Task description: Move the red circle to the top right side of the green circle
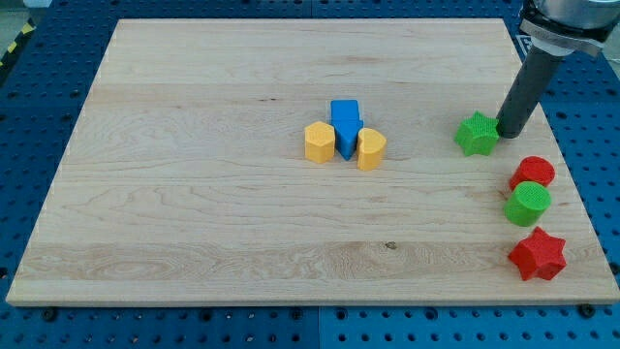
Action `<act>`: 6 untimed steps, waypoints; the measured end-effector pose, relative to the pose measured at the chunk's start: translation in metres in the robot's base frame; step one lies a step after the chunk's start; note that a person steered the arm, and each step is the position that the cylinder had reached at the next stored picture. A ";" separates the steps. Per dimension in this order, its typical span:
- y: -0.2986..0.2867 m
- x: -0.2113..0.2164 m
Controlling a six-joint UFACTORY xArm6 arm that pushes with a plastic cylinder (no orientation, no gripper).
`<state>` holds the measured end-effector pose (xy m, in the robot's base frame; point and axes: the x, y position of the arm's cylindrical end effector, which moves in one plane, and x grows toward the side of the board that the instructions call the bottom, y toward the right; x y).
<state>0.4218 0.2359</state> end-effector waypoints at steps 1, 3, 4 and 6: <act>0.000 0.034; 0.000 0.073; 0.000 0.075; 0.029 0.050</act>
